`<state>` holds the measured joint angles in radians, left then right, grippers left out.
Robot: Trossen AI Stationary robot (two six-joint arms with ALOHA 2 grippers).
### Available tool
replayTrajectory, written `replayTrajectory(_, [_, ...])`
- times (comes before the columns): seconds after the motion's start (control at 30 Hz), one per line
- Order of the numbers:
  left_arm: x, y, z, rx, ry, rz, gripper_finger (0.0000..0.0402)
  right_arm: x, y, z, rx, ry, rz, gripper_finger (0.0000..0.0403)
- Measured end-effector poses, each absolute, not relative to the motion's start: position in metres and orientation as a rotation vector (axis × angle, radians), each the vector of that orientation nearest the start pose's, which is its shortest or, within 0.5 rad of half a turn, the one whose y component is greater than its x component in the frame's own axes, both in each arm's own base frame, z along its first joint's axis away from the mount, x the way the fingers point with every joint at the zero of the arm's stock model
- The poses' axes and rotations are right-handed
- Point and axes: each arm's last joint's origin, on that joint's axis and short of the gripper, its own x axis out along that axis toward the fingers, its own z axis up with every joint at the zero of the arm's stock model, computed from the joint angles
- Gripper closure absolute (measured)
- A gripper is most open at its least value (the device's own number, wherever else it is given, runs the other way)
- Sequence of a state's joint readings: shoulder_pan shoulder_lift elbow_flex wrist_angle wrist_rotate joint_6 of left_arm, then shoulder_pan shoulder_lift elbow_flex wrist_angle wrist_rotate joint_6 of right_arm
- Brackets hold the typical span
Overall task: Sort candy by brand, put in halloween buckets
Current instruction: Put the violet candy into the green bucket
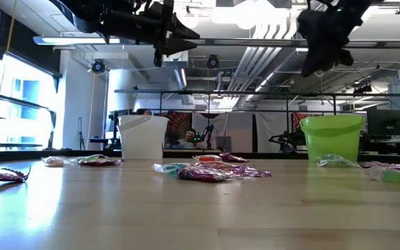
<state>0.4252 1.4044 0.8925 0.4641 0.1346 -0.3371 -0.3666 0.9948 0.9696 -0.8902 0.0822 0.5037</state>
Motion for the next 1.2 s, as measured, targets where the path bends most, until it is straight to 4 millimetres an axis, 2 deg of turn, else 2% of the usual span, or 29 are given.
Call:
replayTrajectory(0.13, [0.289,0.127,0.291,-0.347,-0.002,0.295,0.0284,0.167,-0.048,0.29,0.606,0.883,-0.612,0.0401])
replayTrajectory(0.3, [0.289,0.127,0.291,-0.347,-0.001,0.296,0.0284,0.169,-0.033,0.267,0.656,0.986,-0.576,0.0376])
replayTrajectory(0.43, [0.289,0.127,0.291,-0.348,0.002,0.296,0.0284,0.172,-0.022,0.245,0.669,1.101,-0.522,0.0325])
replayTrajectory(0.63, [0.289,0.127,0.291,-0.348,0.002,0.296,0.0284,0.175,-0.012,0.209,0.628,1.272,-0.491,0.0223])
replayTrajectory(0.77, [0.289,0.127,0.291,-0.348,0.002,0.296,0.0284,0.177,-0.009,0.189,0.605,1.364,-0.508,0.0181])
replayTrajectory(0.93, [0.289,0.127,0.291,-0.348,0.002,0.296,0.0284,0.181,-0.007,0.169,0.571,1.473,-0.512,0.0172])
replayTrajectory(1.2, [0.289,0.127,0.291,-0.348,0.002,0.296,0.0284,0.189,-0.007,0.148,0.546,1.596,-0.489,0.0171])
